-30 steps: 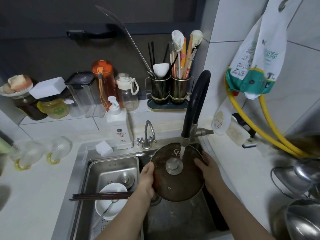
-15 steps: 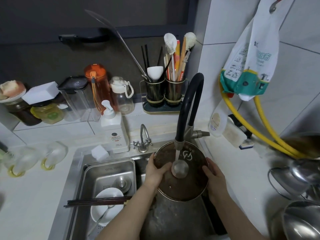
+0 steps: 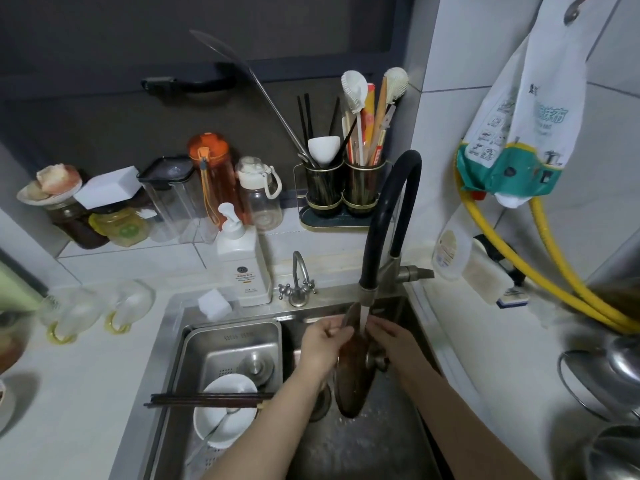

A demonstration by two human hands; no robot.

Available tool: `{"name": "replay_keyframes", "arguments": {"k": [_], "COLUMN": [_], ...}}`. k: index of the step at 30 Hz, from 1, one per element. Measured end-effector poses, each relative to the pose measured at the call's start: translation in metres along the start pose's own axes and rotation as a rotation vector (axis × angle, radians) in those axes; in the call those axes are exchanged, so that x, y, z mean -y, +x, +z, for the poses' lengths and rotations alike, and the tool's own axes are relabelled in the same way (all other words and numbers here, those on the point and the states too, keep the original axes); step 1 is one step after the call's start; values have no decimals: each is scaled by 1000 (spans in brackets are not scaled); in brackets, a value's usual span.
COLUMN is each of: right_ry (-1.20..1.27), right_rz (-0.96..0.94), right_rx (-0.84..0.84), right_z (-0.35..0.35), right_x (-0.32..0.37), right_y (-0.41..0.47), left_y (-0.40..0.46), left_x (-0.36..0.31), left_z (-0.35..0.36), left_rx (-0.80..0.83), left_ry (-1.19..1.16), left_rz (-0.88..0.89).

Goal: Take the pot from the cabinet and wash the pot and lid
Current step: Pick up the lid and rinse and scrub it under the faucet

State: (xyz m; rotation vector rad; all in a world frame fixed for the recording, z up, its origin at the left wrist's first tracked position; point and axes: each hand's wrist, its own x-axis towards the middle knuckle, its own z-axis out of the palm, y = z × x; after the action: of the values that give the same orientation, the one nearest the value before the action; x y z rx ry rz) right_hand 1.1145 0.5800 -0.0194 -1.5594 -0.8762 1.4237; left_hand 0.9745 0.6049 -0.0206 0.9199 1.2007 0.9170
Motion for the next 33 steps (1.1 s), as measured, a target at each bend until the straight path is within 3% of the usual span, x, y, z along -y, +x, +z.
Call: {"name": "replay_keyframes", "arguments": {"k": [8,12,18,22,28,33], "right_ry": [-190,-465,-764,-890,-761,-802], "right_rz": [-118,-195,-190,-144,-135,-230], "right_rx": [-14,-114,-208,-184,-203,-214], "right_z": [-31,-57,-83,-87,-86,-82], "right_x": [16,24,19,23,21,13], "right_y": [16,52,106,116,114,111], "left_y": [9,11,8,3,-3,-6], "left_x": [-1,-5,-8,-7,-2,2], "left_z": [27,41,34,24,10,6], "left_rx": [-66,-76,-54,-102,-139,-130], "left_ry": [69,83,-22,-69,-105,-118], "left_rz": [-38,-32,-104,-134,-193,-195]}}
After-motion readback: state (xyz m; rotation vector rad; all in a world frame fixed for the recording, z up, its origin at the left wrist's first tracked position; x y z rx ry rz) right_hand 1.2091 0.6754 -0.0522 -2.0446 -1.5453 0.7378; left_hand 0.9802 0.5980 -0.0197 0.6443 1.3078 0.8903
